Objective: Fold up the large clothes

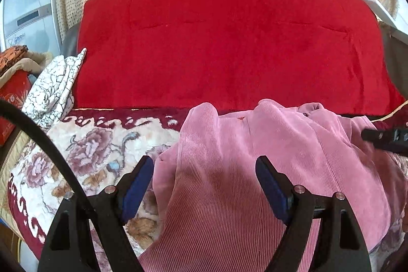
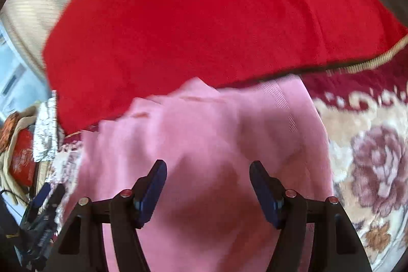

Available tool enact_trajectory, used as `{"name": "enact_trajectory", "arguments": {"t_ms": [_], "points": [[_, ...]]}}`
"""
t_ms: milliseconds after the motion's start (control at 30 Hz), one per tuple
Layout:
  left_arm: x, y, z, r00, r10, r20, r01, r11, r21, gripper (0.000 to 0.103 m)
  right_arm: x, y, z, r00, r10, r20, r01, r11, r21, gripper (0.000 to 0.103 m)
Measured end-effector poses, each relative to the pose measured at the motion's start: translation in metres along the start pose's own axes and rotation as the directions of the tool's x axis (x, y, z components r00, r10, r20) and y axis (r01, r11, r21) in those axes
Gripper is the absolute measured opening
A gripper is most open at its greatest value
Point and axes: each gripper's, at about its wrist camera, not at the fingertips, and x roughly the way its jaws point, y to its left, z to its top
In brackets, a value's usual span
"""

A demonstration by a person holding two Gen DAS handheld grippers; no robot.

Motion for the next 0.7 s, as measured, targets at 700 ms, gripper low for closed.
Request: {"name": "enact_trajectory", "arguments": {"t_ms": [700], "points": [[-0.013,0.041,0.001,0.997,0.075,0.015,-0.073,0.989,-0.127,0.083,0.012,0.058,-0.017,0.990,0.137,-0.008,-0.137,0.984,-0.118,0.071]]}}
